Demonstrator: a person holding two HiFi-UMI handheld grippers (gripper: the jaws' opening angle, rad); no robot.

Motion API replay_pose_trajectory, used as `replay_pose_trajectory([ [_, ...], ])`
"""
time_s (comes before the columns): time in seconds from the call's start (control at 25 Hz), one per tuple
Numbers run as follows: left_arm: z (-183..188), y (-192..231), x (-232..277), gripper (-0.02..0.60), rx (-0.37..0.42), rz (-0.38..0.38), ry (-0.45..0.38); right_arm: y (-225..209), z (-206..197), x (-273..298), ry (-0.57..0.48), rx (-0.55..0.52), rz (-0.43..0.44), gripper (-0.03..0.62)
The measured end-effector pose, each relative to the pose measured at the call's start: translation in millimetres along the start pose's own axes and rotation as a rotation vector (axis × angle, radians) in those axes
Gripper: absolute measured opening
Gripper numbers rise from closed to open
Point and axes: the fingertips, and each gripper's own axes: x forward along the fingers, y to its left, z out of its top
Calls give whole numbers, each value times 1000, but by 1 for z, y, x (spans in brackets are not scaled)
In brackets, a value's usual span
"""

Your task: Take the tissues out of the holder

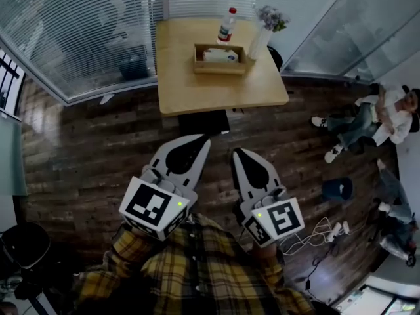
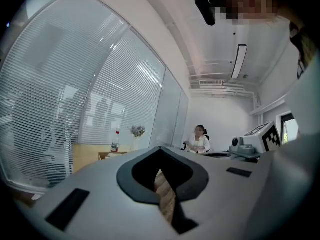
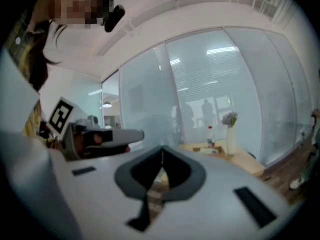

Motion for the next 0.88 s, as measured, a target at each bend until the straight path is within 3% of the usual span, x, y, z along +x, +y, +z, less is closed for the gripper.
replay_pose_trajectory([
  [0.52,14,87,49,8,-18,-37,28,-50,23,82,-7,25,-108,13],
  [0.72,11,107,69,9,-33,-24,59,-70,17,99,13,58,-128,13],
  [0.88,9,125,91,8,-30,29,94,-93,15,118,20,81,-113,13],
])
